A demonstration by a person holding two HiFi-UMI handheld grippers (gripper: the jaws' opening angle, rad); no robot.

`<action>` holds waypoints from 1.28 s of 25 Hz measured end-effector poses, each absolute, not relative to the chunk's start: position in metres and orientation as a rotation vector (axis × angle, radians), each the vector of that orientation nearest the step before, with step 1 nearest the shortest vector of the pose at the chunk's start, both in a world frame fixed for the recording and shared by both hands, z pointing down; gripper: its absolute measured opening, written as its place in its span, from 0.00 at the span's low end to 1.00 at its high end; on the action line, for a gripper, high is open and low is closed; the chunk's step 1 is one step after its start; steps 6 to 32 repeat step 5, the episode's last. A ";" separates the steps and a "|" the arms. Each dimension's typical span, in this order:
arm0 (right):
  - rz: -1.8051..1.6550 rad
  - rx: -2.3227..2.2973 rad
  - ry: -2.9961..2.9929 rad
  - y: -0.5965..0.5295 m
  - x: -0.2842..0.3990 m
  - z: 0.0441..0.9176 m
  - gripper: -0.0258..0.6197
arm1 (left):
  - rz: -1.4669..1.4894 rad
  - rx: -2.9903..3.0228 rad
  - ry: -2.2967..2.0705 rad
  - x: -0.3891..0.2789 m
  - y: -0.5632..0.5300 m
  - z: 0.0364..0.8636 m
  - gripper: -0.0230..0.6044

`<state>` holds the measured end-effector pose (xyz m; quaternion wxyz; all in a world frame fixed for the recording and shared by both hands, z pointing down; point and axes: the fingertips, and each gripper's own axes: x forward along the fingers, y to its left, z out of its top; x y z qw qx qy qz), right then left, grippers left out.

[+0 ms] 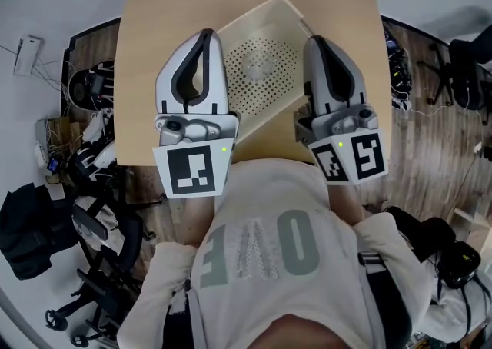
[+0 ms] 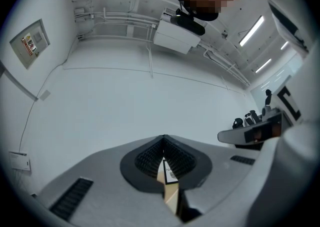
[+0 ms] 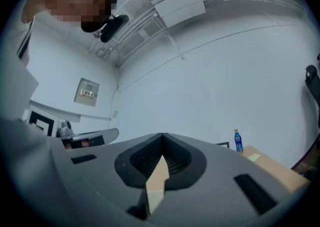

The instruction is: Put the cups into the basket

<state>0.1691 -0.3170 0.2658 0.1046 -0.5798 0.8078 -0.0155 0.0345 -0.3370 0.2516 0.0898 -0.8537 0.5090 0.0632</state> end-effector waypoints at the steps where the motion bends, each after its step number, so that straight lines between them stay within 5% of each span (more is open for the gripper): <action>1: -0.088 -1.672 2.371 -0.316 0.169 0.265 0.04 | 0.190 -2.539 1.514 0.034 -0.337 0.252 0.04; 32: -0.220 -1.561 2.318 -0.313 0.168 0.263 0.04 | 0.193 -2.542 1.511 0.031 -0.337 0.254 0.04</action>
